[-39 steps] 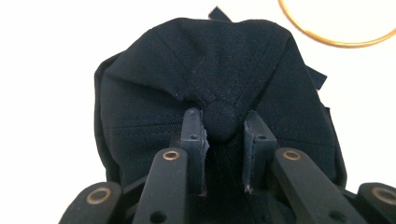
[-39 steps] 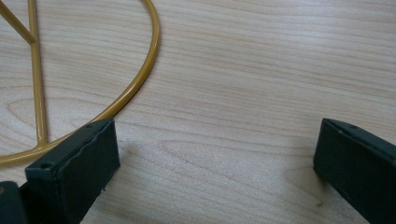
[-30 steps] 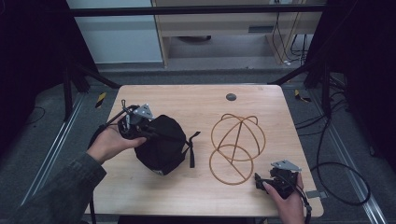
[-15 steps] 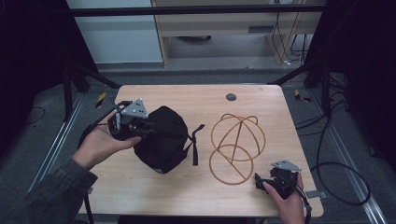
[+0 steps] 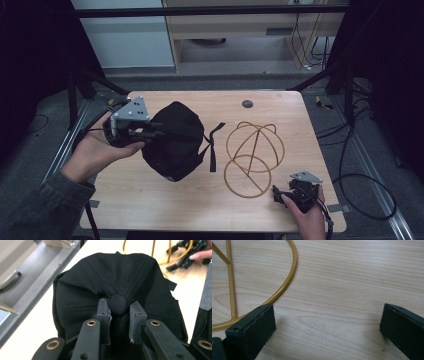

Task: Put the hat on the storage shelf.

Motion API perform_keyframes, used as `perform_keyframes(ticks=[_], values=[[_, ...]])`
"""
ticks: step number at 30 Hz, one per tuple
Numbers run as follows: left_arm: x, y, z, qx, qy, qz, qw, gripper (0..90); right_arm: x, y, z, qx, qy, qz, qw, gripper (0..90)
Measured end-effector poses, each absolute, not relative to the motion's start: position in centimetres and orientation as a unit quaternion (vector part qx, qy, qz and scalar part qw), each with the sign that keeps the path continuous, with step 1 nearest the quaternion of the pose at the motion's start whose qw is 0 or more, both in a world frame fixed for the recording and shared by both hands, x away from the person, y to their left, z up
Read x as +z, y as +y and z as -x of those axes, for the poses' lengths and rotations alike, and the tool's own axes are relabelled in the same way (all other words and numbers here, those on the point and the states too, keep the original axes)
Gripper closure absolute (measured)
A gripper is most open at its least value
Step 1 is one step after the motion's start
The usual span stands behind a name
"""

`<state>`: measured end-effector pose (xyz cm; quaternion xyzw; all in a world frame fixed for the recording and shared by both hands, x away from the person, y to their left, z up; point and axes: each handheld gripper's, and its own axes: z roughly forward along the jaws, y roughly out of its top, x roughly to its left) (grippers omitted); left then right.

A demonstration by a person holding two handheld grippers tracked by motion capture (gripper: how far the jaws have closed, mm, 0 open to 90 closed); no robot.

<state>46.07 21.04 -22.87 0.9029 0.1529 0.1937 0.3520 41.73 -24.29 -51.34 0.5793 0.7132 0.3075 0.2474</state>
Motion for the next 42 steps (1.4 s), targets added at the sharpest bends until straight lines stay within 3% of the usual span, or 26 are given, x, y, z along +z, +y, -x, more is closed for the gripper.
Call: perform_keyframes(ticks=[12,28,42], values=[[-18.7,19.6,-44.5,0.215,0.122,-0.896,0.370,74.2,-51.3,-24.3,-41.8,0.307,0.714,-0.579,0.248,0.4],[-16.3,15.9,-43.4,0.214,0.079,-0.895,0.384,74.3,-51.4,-24.3,-41.8,0.305,0.715,-0.578,0.248,0.4],[-15.0,11.6,-44.8,0.215,0.063,-0.892,0.392,74.4,-51.4,-24.3,-41.8,0.305,0.716,-0.577,0.247,0.4]])
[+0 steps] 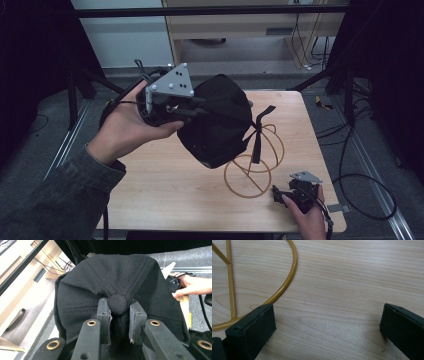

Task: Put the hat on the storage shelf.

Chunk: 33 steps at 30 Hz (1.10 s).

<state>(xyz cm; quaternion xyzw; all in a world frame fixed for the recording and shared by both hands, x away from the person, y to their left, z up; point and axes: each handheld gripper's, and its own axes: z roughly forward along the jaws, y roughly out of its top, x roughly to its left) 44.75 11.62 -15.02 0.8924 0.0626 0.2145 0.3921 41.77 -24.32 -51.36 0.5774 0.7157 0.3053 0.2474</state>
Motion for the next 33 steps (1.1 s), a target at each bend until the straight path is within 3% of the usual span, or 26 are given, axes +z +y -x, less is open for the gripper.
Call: perform_keyframes(ticks=[33], values=[[-15.5,5.0,-45.9,0.194,0.038,-0.901,0.386,74.4,-51.4,-24.3,-41.8,0.305,0.715,-0.578,0.247,0.4]])
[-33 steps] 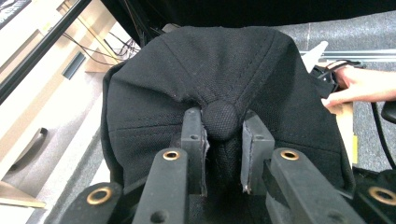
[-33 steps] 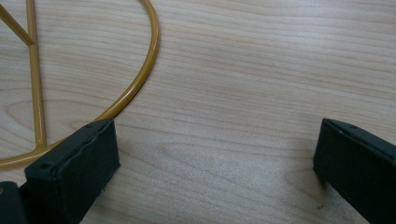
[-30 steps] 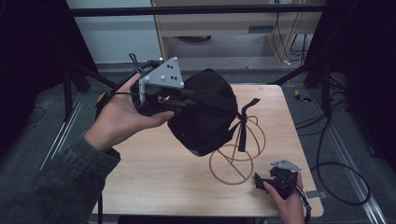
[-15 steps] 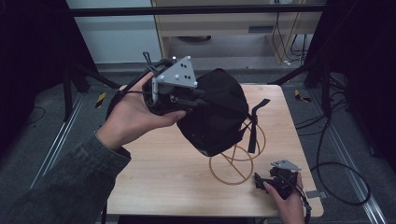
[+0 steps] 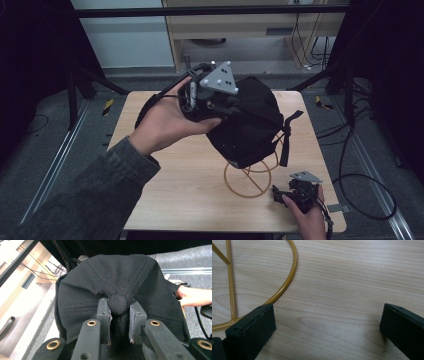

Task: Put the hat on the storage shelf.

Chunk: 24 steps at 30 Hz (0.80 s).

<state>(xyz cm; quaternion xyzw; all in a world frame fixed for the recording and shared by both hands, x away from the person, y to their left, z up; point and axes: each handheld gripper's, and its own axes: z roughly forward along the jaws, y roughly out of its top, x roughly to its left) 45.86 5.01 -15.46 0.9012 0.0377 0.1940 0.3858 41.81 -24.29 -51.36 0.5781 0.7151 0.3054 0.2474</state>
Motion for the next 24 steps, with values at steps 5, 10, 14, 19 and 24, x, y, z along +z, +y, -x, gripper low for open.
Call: perform_keyframes(ticks=[5,10,14,19,24], values=[[-16.4,3.4,-46.8,0.188,0.040,-0.909,0.370,74.4,-51.4,-24.3,-41.8,0.306,0.715,-0.578,0.247,0.4],[-17.2,2.5,-47.5,0.184,0.044,-0.915,0.356,74.4,-51.4,-24.3,-41.8,0.306,0.715,-0.577,0.248,0.4],[-18.1,1.5,-47.9,0.177,0.041,-0.920,0.348,74.4,-51.4,-24.3,-41.8,0.306,0.715,-0.578,0.248,0.4],[-18.9,0.4,-48.4,0.170,0.044,-0.924,0.340,74.3,-51.3,-24.3,-41.8,0.305,0.717,-0.576,0.249,0.4],[-19.6,-0.1,-48.8,0.169,0.047,-0.927,0.332,74.3,-51.4,-24.4,-41.9,0.306,0.717,-0.574,0.251,0.4]])
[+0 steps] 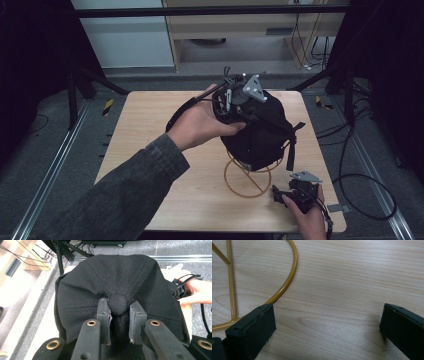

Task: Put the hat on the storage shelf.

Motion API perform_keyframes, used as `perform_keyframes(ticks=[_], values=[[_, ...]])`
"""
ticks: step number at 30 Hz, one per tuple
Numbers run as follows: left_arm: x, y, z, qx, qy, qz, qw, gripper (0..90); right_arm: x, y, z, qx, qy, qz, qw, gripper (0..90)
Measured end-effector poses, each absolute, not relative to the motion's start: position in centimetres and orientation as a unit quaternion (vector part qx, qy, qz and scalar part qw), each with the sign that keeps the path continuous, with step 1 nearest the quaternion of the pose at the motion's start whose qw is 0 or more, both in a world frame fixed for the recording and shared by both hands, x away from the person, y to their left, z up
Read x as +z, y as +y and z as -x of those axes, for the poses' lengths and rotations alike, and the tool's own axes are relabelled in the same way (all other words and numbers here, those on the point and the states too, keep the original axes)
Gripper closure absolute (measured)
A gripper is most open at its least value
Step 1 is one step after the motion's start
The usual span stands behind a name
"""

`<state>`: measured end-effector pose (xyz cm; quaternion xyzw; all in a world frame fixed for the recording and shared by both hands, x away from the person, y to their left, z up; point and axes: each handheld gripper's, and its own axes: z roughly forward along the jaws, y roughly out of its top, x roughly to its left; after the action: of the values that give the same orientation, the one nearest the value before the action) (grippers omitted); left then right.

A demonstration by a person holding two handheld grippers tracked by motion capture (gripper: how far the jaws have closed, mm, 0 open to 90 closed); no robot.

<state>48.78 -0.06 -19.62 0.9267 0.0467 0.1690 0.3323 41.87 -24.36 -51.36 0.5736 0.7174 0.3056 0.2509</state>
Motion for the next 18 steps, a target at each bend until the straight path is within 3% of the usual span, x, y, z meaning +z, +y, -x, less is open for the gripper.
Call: perform_keyframes(ticks=[18], values=[[-21.7,-0.8,-49.6,0.148,0.056,-0.932,0.326,74.1,-51.4,-24.3,-41.8,0.306,0.715,-0.577,0.248,0.4]])
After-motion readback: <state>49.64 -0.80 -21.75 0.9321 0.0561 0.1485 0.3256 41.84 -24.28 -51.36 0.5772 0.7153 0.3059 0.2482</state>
